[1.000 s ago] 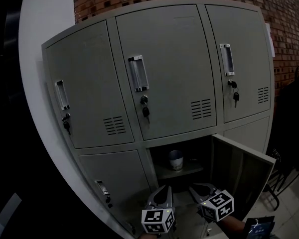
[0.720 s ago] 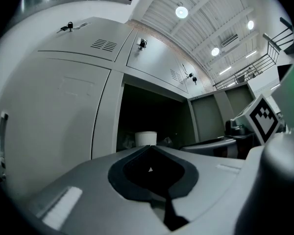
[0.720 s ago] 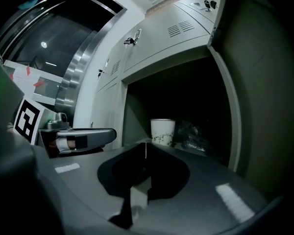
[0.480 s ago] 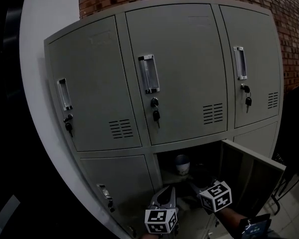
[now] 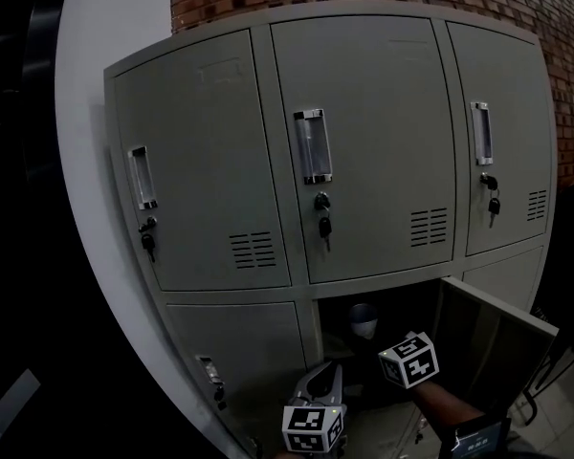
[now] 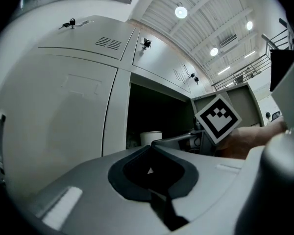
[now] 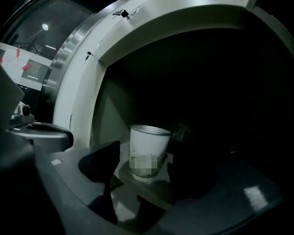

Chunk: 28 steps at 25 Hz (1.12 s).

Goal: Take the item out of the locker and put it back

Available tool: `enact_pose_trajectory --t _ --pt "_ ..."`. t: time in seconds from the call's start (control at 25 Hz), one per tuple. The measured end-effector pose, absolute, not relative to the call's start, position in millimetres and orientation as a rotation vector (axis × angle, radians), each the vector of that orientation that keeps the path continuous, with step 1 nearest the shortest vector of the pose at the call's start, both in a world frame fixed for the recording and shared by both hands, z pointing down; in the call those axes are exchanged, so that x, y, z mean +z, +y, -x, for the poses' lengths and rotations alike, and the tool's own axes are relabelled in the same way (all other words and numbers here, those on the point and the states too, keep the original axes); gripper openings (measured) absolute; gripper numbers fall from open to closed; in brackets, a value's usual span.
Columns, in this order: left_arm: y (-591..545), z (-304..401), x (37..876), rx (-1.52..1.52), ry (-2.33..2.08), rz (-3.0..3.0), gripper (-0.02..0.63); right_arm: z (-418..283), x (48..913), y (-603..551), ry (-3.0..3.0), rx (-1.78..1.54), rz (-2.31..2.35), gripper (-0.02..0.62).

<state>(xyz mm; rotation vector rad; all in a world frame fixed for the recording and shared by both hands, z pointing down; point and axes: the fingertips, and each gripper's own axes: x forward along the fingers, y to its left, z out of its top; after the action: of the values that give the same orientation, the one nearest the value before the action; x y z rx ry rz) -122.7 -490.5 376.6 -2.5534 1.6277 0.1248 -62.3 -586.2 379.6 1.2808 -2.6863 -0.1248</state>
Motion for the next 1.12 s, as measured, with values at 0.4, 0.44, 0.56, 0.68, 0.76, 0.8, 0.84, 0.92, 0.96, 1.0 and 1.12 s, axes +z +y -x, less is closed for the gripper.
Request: enact_pose_trajectory --t 0.4,0.44,0.56,0.68,0.76,0.8,0.84,0.92,0.96,1.0,1.12 --pt "-493 135 374 0.137 1.631 2.551 0.0 80 388 -618 -2.597 -0.072 -1.22 0.364" --pt "-493 136 374 0.138 1.63 2.552 0.0 80 389 -620 -2.593 -0.066 -1.223 0.36" --pt "-493 138 375 0.136 1.632 2.555 0.0 79 390 -623 -2.588 -0.069 -1.239 0.321" --pt "-495 139 374 0.14 1.639 2.55 0.0 78 387 -621 -2.604 -0.074 -1.243 0.319" --pt "-495 139 372 0.145 1.644 2.546 0.0 77 383 -617 -2.618 -0.077 -1.241 0.319" --pt "-495 139 372 0.146 1.647 2.545 0.0 76 382 -614 -2.625 -0.08 -1.237 0.319" --pt "-495 139 371 0.148 1.65 2.544 0.0 76 380 -610 -2.633 -0.081 -1.231 0.319" --pt "-494 137 371 0.15 1.656 2.542 0.0 74 378 -599 -2.651 -0.081 -1.216 0.319" --pt "-493 136 371 0.149 1.659 2.542 0.0 74 378 -593 -2.66 -0.08 -1.209 0.319" --pt "-491 135 372 0.147 1.661 2.542 0.0 72 378 -587 -2.669 -0.079 -1.203 0.319" --pt "-484 129 373 0.142 1.665 2.54 0.0 66 378 -567 -2.695 -0.086 -1.191 0.321"
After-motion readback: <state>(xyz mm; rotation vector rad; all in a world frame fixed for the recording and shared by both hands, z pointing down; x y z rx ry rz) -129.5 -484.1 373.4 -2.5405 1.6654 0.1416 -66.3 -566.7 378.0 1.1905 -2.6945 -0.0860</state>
